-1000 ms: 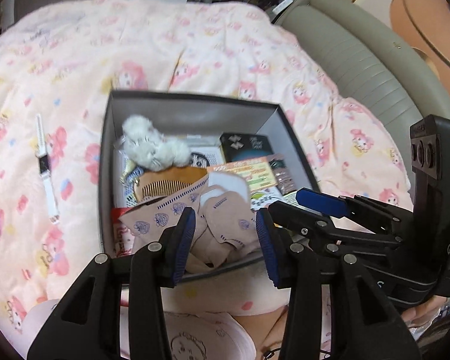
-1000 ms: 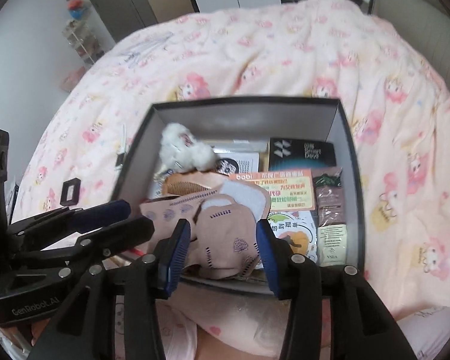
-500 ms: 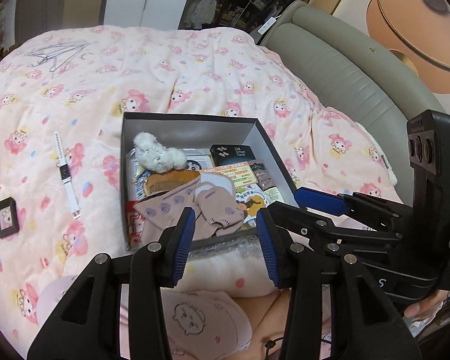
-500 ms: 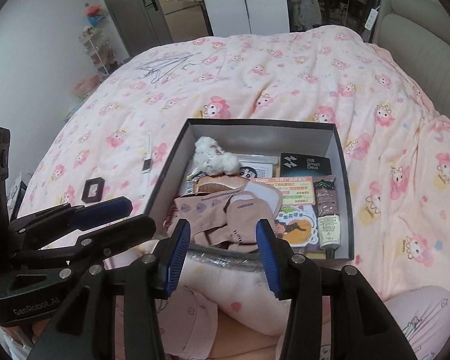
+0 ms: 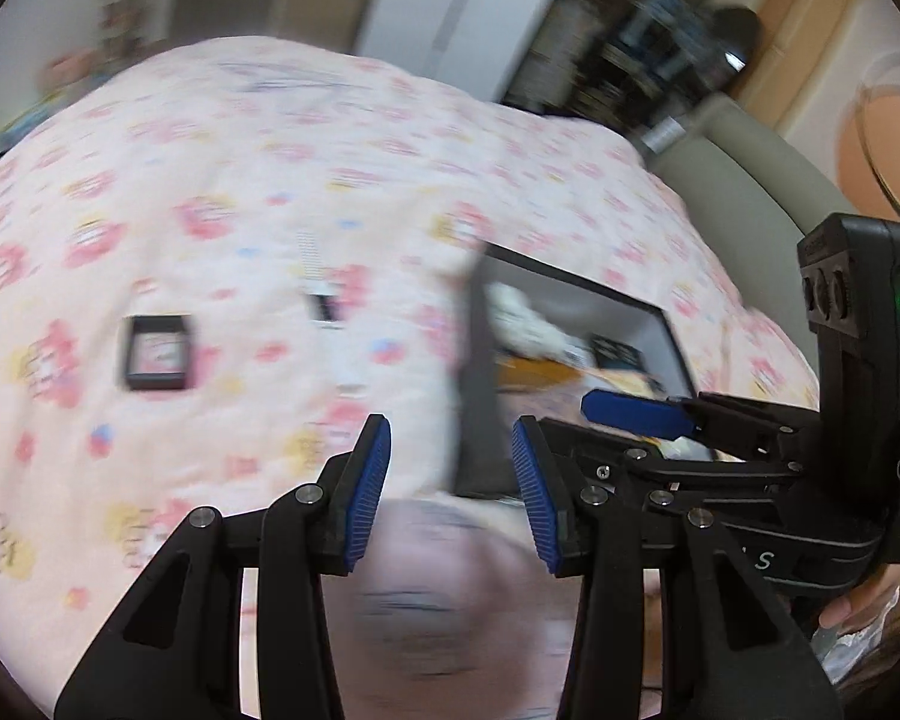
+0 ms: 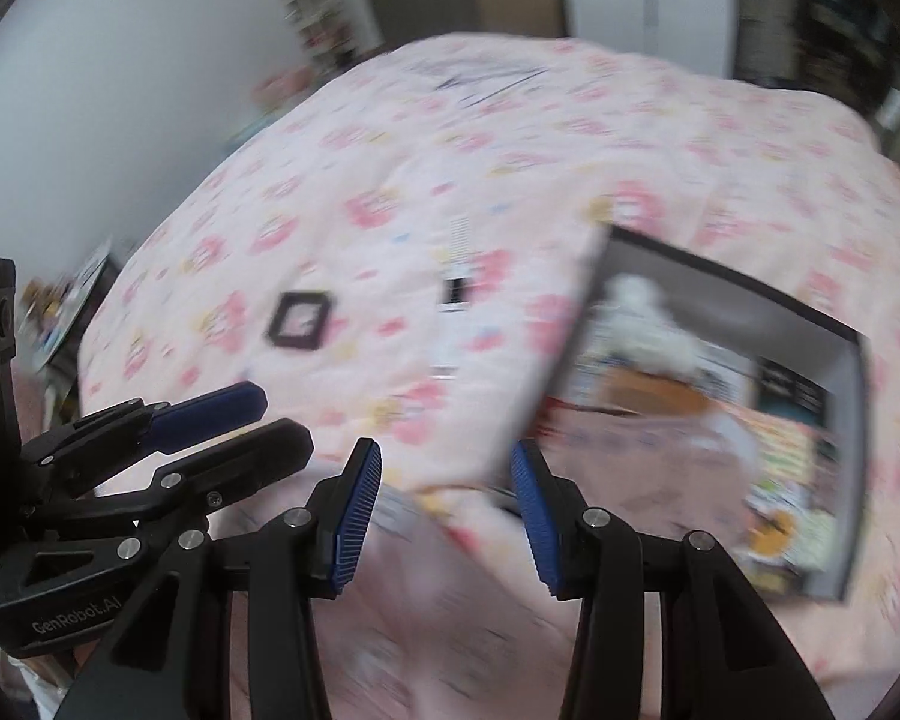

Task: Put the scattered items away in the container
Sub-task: 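Open the left gripper and withdraw it toward the black square frame, then grasp the black square frame with the left gripper and lift it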

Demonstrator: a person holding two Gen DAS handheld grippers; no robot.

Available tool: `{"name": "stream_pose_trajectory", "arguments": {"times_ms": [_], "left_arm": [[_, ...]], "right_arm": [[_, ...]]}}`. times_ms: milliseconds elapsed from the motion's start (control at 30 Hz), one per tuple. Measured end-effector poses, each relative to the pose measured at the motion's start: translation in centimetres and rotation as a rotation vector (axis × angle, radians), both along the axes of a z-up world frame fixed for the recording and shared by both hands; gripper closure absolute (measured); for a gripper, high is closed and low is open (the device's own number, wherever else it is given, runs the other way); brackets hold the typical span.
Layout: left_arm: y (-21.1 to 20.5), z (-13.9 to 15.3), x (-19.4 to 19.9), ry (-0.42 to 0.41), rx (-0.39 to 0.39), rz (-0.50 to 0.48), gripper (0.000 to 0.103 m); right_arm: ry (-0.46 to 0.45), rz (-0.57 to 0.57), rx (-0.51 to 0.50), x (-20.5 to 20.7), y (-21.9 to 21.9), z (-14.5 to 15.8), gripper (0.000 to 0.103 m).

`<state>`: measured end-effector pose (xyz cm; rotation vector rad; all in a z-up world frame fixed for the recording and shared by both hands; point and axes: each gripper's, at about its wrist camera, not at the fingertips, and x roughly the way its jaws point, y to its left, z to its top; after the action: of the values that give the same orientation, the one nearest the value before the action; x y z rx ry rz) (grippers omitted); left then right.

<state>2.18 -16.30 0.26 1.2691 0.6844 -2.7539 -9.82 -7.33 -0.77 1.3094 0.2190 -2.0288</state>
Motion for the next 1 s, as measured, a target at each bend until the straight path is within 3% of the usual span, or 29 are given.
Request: {"name": "stream_pose_trajectory", "arguments": {"times_ms": [267, 533, 567, 633, 667, 833, 1000], "left_arm": [[-10.5, -4.2, 0.9, -0.052, 0.024, 0.224, 0.06], [-17.3, -11.9, -1.5, -0.148, 0.091, 0.396, 0.06], [-17.9, -12.8, -1.9, -0.16, 0.1, 0.406, 0.061], [-18.8, -14.3, -2.8, -0.176, 0.119, 0.411, 0.079], [-19.2, -14.9, -3.2, -0.183, 0.135, 0.41, 0.082], [-21.1, -17.0, -4.4, -0.174, 0.171, 0.464, 0.082], [-21.4, -19.2, -5.5, -0.24, 0.244, 0.46, 0.083]], "right_arm": [[-0.166, 0.169, -0.01, -1.8, -12.6, -4.7, 0.062], [-0.282, 0.232, 0.104, -6.7, -19.1, -9.6, 0.062], [-0.296, 0.235, 0.11, -7.2, -19.8, -10.2, 0.062], [-0.321, 0.242, 0.124, -8.1, -21.1, -11.6, 0.062], [-0.33, 0.247, 0.136, -8.5, -21.6, -12.4, 0.062], [-0.359, 0.268, 0.166, -9.7, -23.2, -15.7, 0.062], [-0.406, 0.301, 0.144, -10.3, -24.0, -17.7, 0.062]]}}
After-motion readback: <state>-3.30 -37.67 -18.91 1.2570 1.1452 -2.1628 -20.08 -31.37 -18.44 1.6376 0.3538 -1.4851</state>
